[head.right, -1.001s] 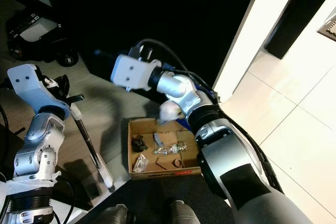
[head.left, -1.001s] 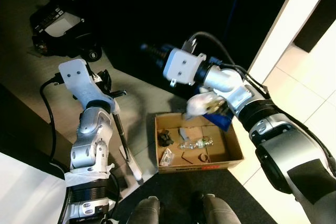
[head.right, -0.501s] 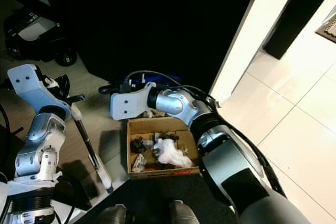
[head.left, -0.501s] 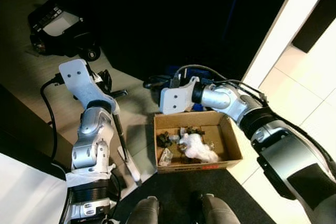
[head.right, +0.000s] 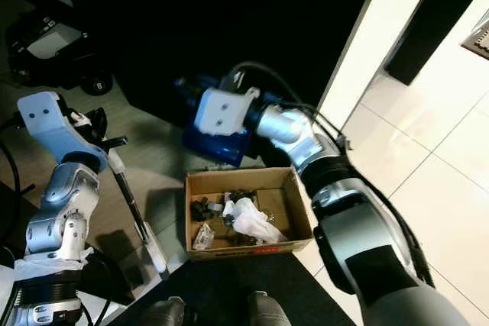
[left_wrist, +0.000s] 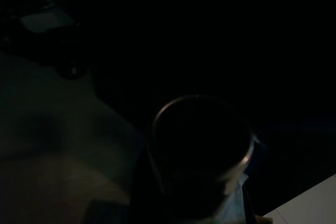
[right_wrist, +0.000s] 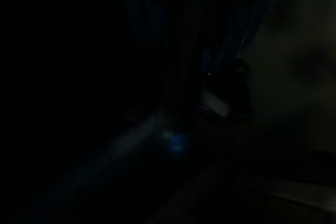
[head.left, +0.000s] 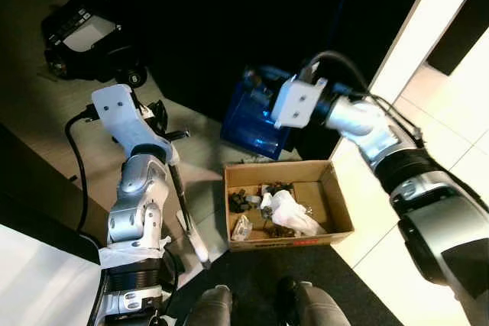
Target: Sweep floor
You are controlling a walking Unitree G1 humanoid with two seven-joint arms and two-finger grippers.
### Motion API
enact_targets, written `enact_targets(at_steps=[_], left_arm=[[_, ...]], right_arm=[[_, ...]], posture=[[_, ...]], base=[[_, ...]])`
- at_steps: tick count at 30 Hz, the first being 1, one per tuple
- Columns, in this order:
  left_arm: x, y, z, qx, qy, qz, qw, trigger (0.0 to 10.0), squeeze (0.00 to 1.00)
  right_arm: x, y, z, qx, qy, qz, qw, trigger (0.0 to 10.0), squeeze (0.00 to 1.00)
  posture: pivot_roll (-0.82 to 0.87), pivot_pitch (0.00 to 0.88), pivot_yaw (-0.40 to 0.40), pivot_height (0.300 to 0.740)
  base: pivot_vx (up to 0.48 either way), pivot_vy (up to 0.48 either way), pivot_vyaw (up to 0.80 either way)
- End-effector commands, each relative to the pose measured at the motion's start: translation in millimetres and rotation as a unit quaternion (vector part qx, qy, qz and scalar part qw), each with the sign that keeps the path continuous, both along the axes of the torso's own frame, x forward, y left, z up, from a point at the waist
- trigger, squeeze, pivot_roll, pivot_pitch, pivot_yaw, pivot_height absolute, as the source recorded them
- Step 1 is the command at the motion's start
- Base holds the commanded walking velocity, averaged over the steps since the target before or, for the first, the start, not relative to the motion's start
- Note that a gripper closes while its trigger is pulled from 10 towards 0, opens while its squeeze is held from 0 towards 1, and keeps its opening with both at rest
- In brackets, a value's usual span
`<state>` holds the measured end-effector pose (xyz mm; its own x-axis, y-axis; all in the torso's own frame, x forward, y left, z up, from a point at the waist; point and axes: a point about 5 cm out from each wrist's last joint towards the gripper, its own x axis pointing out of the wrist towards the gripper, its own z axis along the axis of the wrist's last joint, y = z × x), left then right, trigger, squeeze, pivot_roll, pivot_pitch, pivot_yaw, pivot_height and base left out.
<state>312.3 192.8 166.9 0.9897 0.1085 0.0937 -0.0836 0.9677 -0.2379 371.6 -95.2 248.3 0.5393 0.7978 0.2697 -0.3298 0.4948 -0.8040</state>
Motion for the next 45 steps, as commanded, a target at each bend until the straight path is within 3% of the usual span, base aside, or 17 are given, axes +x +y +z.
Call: enact_targets(at_steps=[1,2,4,9,10,16,19,20,21,22,26,29,33,36,40,43,45], left_arm=[[2.8,-5.9,2.1,-0.004,-0.005,-0.010,1.000,10.0,0.00],[2.8,-5.9,2.1,-0.004,-0.005,-0.010,1.000,10.0,0.00],[3.5,-7.0,1.8,-0.002,-0.004,-0.013,1.000,10.0,0.00],[6.6,-6.7,2.7,0.003,-0.002,-0.018,1.000,10.0,0.00],[6.6,-6.7,2.7,0.003,-0.002,-0.018,1.000,10.0,0.00],[8.9,-7.8,1.8,0.009,0.004,-0.022,1.000,10.0,0.00],[9.9,-7.6,0.9,0.014,0.009,-0.020,1.000,10.0,0.00],[9.9,-7.6,0.9,0.014,0.009,-0.020,1.000,10.0,0.00],[10.2,-7.3,0.3,0.016,0.012,-0.019,1.000,10.0,0.00],[10.2,-7.3,0.3,0.016,0.012,-0.019,1.000,10.0,0.00],[10.0,-8.1,-0.8,0.018,0.016,-0.019,1.000,10.0,0.00],[9.9,-9.5,-2.7,0.023,0.023,-0.021,0.999,10.0,0.00],[10.0,-12.9,-4.7,0.026,0.030,-0.026,0.999,10.0,0.00],[10.1,-14.9,-5.7,0.028,0.034,-0.029,0.999,10.0,0.00],[10.2,-18.1,-7.2,0.025,0.038,-0.031,0.998,10.0,0.00],[10.3,-18.8,-7.3,0.026,0.039,-0.032,0.998,10.0,0.00],[9.6,-20.4,-6.3,0.031,0.033,-0.039,0.998,10.0,0.00]], right_arm=[[4.9,-23.2,41.7,0.073,-0.050,-0.048,0.995,10.0,0.00],[4.9,-23.2,41.7,0.073,-0.050,-0.048,0.995,10.0,0.00],[7.1,-41.5,57.4,0.133,-0.052,-0.080,0.987,10.0,0.00],[3.4,-83.3,90.0,0.267,-0.054,-0.131,0.953,10.0,0.00],[3.4,-83.3,90.0,0.267,-0.054,-0.131,0.953,10.0,0.00],[3.6,-109.4,90.0,0.321,-0.022,-0.192,0.927,10.0,0.00],[5.1,-125.7,84.6,0.346,0.010,-0.244,0.906,10.0,0.00],[5.1,-125.7,84.6,0.346,0.010,-0.244,0.906,10.0,0.00],[3.9,-136.7,81.3,0.385,0.041,-0.268,0.882,10.0,0.00],[3.9,-136.7,81.3,0.385,0.041,-0.268,0.882,10.0,0.00],[0.0,-150.8,77.4,0.451,0.080,-0.279,0.844,10.0,0.00],[-4.7,-155.4,75.4,0.486,0.090,-0.281,0.823,10.0,0.00],[-10.1,-154.5,75.6,0.517,0.085,-0.268,0.809,10.0,0.00],[-13.4,-150.9,74.3,0.521,0.087,-0.261,0.808,10.0,0.00],[-15.3,-132.3,67.0,0.515,0.097,-0.230,0.820,10.0,0.00],[-15.4,-127.9,64.9,0.515,0.100,-0.223,0.821,10.0,0.00],[-15.4,-115.6,57.0,0.517,0.116,-0.213,0.821,10.0,0.00]], posture=[[0.04,0.084,0.008,0.740],[0.04,0.084,0.008,0.740],[0.04,0.079,0.016,0.740],[0.03,0.075,0.029,0.740],[0.03,0.075,0.029,0.740],[0.02,0.072,0.037,0.740],[0.02,0.073,0.038,0.740],[0.02,0.073,0.038,0.740],[0.02,0.073,0.038,0.740],[0.02,0.073,0.038,0.740],[0.01,0.084,0.040,0.740],[0.01,0.086,0.040,0.740],[0.01,0.088,0.041,0.740],[0.01,0.088,0.041,0.740],[0.01,0.088,0.042,0.740],[0.01,0.088,0.041,0.740],[0.02,0.089,0.040,0.740]], base=[[0.000,0.000,0.00],[0.000,0.000,0.00],[0.000,0.000,0.00],[0.000,0.000,0.00],[0.000,0.000,0.00],[0.000,0.000,0.00],[0.000,0.000,0.00],[0.000,0.000,0.00],[0.000,0.000,0.00],[0.000,0.000,0.00],[0.000,0.000,0.00],[0.000,0.000,0.00],[0.000,0.000,0.00],[0.000,0.000,0.00],[0.000,0.000,0.00],[0.000,0.000,0.00],[0.000,0.000,0.00]])
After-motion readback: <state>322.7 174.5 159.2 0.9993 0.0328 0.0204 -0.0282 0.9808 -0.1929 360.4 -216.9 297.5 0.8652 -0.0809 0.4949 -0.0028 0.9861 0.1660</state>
